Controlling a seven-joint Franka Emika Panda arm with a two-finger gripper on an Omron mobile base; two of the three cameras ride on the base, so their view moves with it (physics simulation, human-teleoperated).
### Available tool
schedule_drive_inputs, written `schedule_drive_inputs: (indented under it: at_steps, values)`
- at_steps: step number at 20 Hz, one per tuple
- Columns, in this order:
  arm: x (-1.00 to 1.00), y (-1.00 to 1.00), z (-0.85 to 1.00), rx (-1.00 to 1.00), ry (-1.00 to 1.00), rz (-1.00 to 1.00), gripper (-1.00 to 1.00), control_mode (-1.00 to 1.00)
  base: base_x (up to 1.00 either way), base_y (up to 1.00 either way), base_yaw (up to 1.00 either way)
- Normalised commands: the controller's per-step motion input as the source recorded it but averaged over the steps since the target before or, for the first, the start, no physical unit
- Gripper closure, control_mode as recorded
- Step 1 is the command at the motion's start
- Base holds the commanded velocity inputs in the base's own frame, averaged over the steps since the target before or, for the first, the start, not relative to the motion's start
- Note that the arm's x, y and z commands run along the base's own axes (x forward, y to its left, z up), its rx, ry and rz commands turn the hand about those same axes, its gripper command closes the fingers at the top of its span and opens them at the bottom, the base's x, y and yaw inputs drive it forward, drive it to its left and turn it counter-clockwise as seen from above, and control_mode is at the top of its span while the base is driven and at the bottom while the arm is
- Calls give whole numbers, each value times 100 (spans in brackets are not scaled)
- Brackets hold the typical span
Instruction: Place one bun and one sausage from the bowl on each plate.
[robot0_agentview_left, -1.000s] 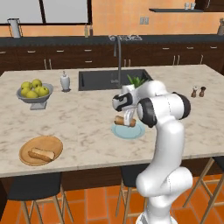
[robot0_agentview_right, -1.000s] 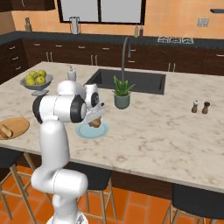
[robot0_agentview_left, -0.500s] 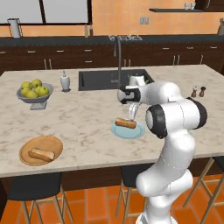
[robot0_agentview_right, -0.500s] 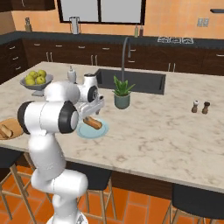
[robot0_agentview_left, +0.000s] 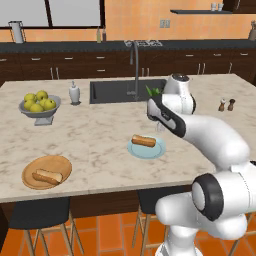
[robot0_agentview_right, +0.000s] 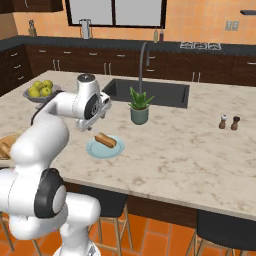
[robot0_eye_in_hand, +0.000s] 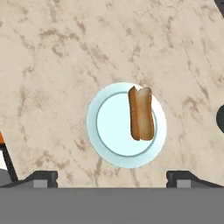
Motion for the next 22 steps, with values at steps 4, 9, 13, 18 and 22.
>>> schedule_drive_inputs:
  at_steps: [4,9,13,18,22]
  values:
    - [-100,5,74,-1,-42,0,-100,-100,0,0,0]
    - [-90,3,22,-5,-5,0,-100,-100,0,0,0]
    - [-67,0,13,-8,17,0,-100,-100,0,0,0]
    - [0,0,0,0,0,0,-100,100,-10,-6,0]
    - [0,0,0,0,0,0,-100,100,-76,-98,-4]
